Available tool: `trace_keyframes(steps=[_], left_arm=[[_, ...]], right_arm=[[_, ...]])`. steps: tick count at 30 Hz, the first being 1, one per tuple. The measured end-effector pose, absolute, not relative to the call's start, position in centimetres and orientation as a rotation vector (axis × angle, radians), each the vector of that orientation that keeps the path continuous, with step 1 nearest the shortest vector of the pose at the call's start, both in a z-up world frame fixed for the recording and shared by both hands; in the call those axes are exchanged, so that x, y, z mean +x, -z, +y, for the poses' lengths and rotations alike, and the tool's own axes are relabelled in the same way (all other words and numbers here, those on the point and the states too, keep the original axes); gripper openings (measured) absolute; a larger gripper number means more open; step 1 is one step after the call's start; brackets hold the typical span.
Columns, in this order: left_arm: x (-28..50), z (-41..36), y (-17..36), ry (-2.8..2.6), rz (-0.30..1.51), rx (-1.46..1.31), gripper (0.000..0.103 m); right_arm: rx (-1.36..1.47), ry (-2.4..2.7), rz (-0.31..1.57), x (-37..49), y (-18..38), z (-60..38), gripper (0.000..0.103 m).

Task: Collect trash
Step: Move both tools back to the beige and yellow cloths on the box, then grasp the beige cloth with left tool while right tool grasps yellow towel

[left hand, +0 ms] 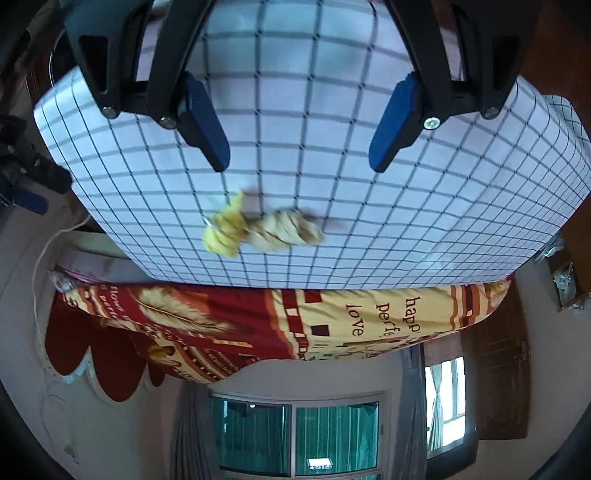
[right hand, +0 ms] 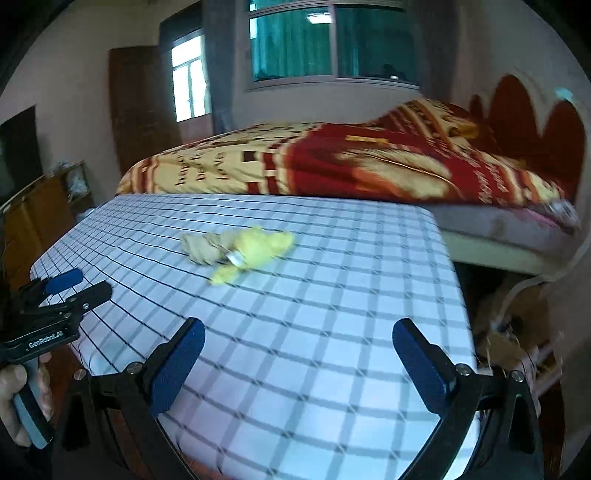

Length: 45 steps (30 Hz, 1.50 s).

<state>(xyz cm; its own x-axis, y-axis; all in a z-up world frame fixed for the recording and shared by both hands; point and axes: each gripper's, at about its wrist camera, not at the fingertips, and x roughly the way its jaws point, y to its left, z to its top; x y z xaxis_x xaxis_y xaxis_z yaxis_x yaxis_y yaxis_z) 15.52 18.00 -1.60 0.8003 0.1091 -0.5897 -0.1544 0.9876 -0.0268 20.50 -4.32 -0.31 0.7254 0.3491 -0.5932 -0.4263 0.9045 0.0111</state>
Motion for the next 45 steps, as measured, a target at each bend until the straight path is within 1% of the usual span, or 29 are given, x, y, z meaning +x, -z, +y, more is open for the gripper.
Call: trace_keyframes(steps=[1, 2, 8, 14, 20, 21, 23, 24, 25, 31, 33, 42, 43, 45], left_arm=[[16.2, 18.6, 1.7, -0.145, 0.630, -0.073, 0.079], [17.0, 19.1, 1.8, -0.145, 0.636, -0.072, 0.079], [19.8, 20.9, 3.1, -0.140, 0.667, -0.084, 0.079], [22.5, 22.6, 4.4, -0.150, 0.698, -0.107, 0.079], [25.7, 23.3, 5.5, -0.121, 0.741, -0.115, 0.079], [26.2, 23.0, 5.8, -0.112, 0.753, -0.109, 0.079], [26.9, 22.7, 6.3, -0.097, 0.765, -0.104, 0.079], [27.2, 22.4, 6.5, -0.092, 0.770, -0.099, 0.079], [27.6, 22.1, 6.7, -0.087, 0.777, -0.094, 0.079], [30.4, 20.1, 7.1, -0.037, 0.812, -0.039, 0.079], [31.7, 19.5, 7.6, -0.016, 0.848, -0.015, 0.079], [34.8, 16.8, 8.2, 0.022, 0.893, 0.064, 0.079], [34.8, 16.5, 8.2, 0.027, 0.894, 0.062, 0.078], [35.0, 16.2, 8.4, 0.031, 0.898, 0.049, 0.069]], right_arm=[[-0.145, -0.444, 0.627, 21.2, 0.3, -3.1, 0.096], [-0.162, -0.458, 0.629, 21.9, 0.3, -1.8, 0.095], [-0.233, -0.506, 0.656, 25.6, 1.4, 3.8, 0.094], [-0.275, -0.508, 0.706, 30.0, 3.7, 6.9, 0.093], [-0.298, -0.504, 0.772, 34.7, 6.0, 8.9, 0.088], [-0.305, -0.507, 0.785, 35.3, 6.4, 9.3, 0.085], [-0.326, -0.520, 0.818, 36.4, 7.6, 9.8, 0.076], [-0.335, -0.523, 0.830, 36.7, 8.0, 9.8, 0.061], [-0.336, -0.530, 0.843, 37.2, 8.4, 9.6, 0.049], [-0.298, -0.483, 0.838, 38.9, 8.6, 5.9, 0.049], [-0.294, -0.477, 0.840, 39.2, 8.5, 5.1, 0.049], [-0.271, -0.462, 0.845, 39.8, 8.6, 3.7, 0.049], [-0.269, -0.458, 0.847, 39.9, 8.5, 3.6, 0.049], [-0.260, -0.459, 0.854, 40.2, 8.5, 3.5, 0.049]])
